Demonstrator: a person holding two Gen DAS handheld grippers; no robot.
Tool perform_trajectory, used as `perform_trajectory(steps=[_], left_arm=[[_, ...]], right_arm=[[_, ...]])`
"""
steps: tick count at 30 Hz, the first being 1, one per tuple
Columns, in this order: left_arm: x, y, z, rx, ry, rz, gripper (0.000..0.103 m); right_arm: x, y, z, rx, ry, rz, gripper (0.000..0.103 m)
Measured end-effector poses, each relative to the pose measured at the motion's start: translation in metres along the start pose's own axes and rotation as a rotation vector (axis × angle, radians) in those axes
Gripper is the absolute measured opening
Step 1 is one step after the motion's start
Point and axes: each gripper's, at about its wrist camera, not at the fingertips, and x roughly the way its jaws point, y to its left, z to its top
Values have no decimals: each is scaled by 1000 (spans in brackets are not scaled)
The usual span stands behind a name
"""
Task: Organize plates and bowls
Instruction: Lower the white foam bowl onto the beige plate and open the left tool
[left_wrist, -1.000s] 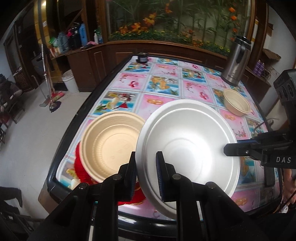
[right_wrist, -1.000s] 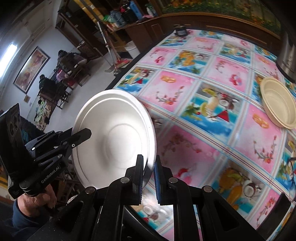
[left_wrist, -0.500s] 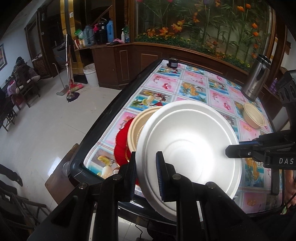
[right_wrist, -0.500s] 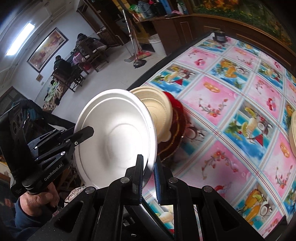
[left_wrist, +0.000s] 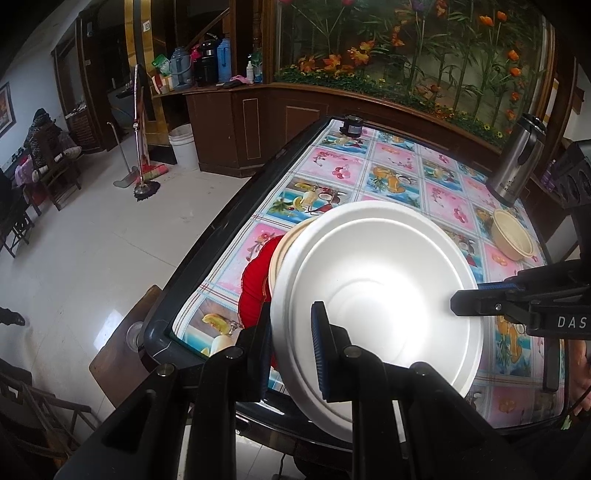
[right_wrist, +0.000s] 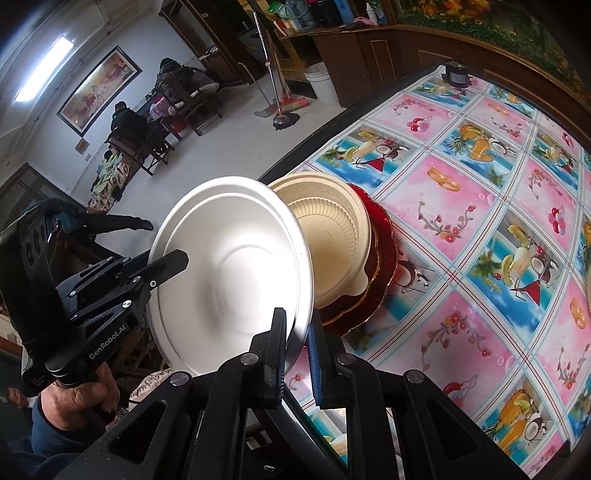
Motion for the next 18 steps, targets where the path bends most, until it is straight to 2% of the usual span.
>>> perform_trajectory(steps=[18], left_arm=[[31,-11,24,59,18,-47,18]], right_arm=[[0,-21,7,73,-20,-30,13]])
